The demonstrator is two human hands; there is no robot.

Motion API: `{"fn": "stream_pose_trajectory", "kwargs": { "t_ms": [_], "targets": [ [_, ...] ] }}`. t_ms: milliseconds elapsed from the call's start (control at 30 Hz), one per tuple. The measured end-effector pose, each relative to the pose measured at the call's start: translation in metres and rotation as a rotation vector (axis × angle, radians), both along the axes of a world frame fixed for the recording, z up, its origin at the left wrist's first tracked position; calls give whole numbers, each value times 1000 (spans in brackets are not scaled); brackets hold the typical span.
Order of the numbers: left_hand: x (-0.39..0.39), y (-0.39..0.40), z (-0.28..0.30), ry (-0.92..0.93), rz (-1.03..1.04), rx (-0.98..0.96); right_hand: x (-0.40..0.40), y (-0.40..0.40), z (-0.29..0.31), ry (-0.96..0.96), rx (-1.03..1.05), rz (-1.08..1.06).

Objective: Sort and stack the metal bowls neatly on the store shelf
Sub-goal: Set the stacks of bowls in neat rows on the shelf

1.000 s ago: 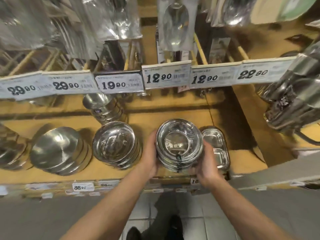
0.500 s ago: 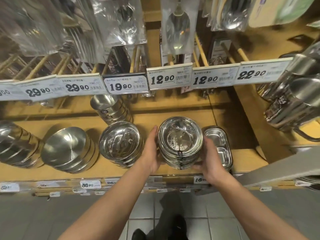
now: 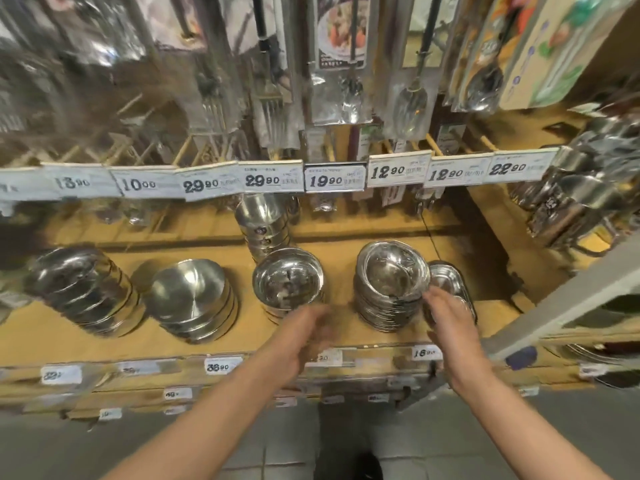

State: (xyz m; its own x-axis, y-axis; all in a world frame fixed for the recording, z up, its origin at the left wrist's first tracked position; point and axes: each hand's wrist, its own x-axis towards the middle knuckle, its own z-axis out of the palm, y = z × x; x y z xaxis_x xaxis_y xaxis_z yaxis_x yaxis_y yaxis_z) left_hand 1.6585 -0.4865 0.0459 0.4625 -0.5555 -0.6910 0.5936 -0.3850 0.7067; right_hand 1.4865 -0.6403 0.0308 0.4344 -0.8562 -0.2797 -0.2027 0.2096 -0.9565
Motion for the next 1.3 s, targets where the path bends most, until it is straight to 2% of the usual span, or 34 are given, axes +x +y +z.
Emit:
{"fn": "stream_pose_trajectory", "kwargs": {
  "t_ms": [100,300,433,900,1167,1300],
  "targets": [
    [26,41,5,-44,43,-42,7,30,-1,18,-13,-36],
    [70,99,-3,-70,199,-55,36,88,-3,-61,223,15],
    [80,122,-13,-70,230,-43,40,114,-10,-73,340,39],
    [82,120,-24,-18,253,-9,69,114,-19,-49,416,185],
    [115,156,-26,-24,429,54,130,138,-39,42,497,448],
    [131,182,-27,-9,492,65,145,146,-53,51,551,447]
  ]
}}
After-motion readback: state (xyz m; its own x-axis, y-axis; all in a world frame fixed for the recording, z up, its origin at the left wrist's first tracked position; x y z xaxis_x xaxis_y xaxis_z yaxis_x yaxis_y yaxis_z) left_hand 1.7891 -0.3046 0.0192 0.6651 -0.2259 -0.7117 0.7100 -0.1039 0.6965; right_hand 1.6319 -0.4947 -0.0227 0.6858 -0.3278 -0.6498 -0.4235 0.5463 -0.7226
